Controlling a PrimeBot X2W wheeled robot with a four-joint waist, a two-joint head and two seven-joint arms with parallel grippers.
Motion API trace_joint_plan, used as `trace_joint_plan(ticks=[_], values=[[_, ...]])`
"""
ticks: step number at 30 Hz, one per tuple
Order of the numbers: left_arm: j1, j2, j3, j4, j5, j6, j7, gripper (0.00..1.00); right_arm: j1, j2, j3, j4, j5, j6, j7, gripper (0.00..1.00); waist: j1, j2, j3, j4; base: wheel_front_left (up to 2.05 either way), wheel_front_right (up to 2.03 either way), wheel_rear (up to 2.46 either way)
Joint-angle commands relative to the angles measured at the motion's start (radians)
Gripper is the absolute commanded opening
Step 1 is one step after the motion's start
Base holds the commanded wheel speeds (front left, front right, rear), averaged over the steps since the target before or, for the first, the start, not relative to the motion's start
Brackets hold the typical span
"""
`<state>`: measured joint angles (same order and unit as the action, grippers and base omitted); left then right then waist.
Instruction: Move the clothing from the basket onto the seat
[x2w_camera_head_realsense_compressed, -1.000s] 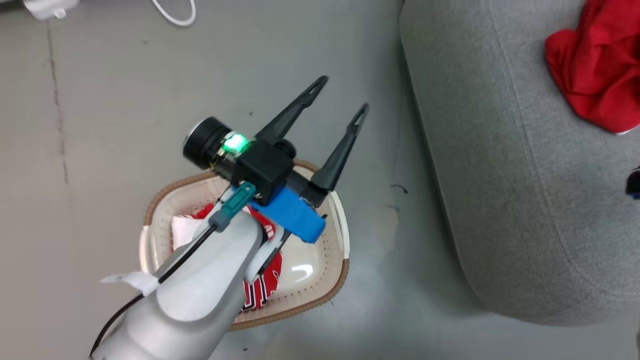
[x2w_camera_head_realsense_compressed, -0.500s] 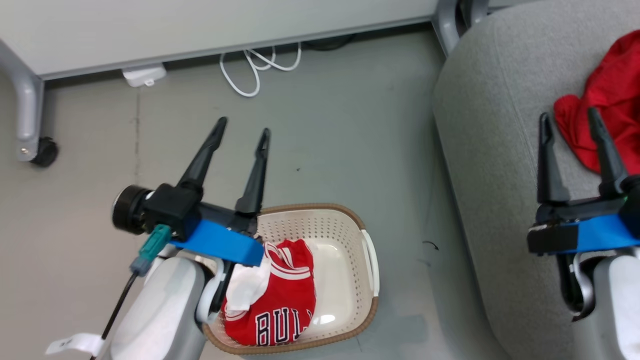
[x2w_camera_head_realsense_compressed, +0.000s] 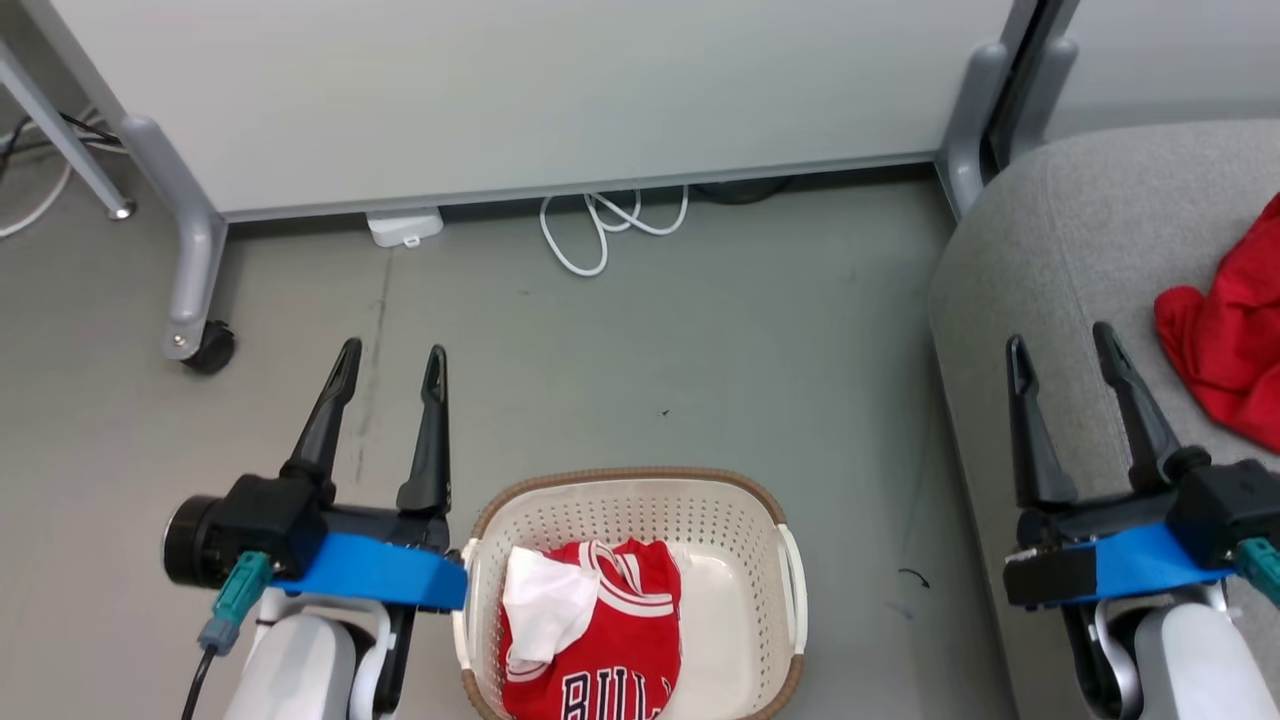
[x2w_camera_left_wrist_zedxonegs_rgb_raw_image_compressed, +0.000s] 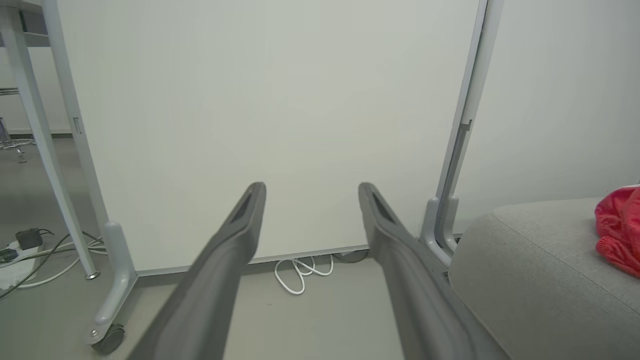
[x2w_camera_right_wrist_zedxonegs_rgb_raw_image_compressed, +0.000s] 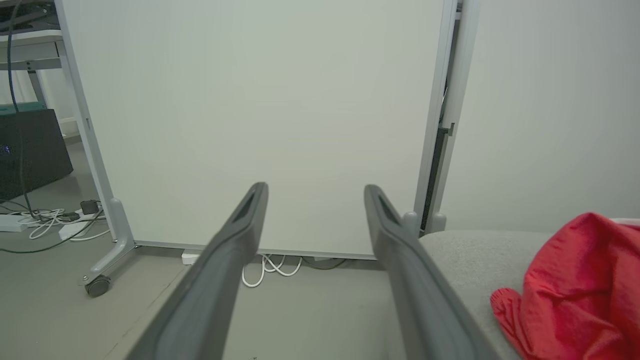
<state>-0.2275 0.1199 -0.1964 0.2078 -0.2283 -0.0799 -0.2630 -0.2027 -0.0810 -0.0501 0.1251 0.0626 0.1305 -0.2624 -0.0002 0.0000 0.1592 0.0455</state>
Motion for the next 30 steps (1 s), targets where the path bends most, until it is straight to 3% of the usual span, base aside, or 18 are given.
trace_joint_plan(ticks=[1, 13, 30], values=[[0.019, -0.005, 0.017, -0.005, 0.008, -0.006, -0.003, 1.00, 0.028, 0.006, -0.004, -0.003, -0.002, 0.000, -0.004, 1.00, 0.0002, 0.0000, -0.020, 0.013, 0.00, 0.00, 0.00], [0.115, -0.038, 0.094, -0.016, 0.048, -0.035, -0.003, 1.00, 0.117, 0.026, -0.025, -0.011, 0.005, 0.000, -0.004, 1.00, 0.0002, 0.0000, -0.081, 0.026, 0.00, 0.00, 0.00], [0.135, -0.059, 0.115, -0.007, 0.067, -0.051, -0.003, 1.00, 0.143, 0.031, -0.019, 0.012, 0.024, 0.000, -0.004, 1.00, 0.0002, 0.0000, -0.093, 0.029, 0.00, 0.00, 0.00]])
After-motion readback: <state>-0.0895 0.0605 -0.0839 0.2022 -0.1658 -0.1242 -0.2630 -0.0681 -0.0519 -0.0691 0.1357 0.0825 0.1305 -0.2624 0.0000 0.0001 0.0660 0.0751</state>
